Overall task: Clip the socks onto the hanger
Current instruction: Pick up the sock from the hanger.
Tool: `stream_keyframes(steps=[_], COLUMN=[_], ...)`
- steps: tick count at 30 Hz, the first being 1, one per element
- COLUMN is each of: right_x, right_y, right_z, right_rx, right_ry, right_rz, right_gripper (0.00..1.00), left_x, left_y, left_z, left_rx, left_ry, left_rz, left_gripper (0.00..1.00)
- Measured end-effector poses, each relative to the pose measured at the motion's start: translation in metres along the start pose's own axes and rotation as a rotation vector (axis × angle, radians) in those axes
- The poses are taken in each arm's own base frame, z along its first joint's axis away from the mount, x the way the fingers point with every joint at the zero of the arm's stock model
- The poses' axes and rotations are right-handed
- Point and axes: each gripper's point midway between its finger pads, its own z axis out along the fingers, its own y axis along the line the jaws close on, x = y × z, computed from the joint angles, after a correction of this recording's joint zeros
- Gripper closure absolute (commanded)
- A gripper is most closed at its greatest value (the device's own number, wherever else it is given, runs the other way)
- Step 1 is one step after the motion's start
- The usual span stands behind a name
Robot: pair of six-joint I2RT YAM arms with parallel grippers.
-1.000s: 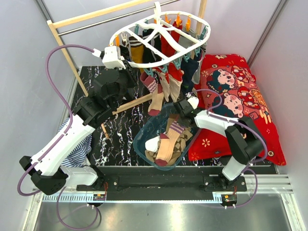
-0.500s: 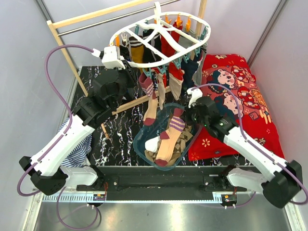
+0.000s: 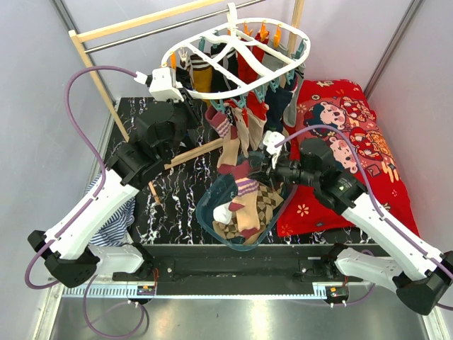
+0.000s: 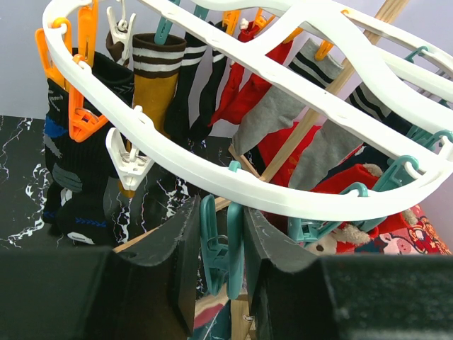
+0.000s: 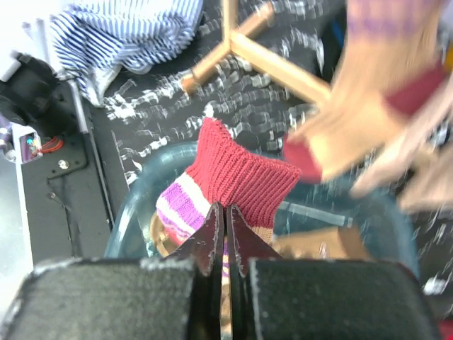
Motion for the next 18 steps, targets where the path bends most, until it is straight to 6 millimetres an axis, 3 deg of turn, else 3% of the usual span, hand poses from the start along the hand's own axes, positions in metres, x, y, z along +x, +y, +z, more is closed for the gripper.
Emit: stream_keyframes(steps=[4,8,18], right_x=[-0.04,-0.066,-0.08], right_y=[0.012,0.011,0.016], right_z=[0.002,0.014,0.063], right_rx=[-0.062,-0.095,-0.192], right_ry=[-0.08,-0.138,-0.186], right_rz=[-0.112,-0.174,-0.224], right_gripper=[1.0,1.0,1.0], left_x=[0.0,-0.001,-0.007], left_y=[0.0,0.0,-0.001], left_z=[0.0,-0.001,-0.005], left_rx=[0.001,0.002,0.014], left_ry=[0.0,-0.001,-0.012], left_rz=[-0.001,-0.008,-0.029], left_gripper=[1.0,1.0,1.0])
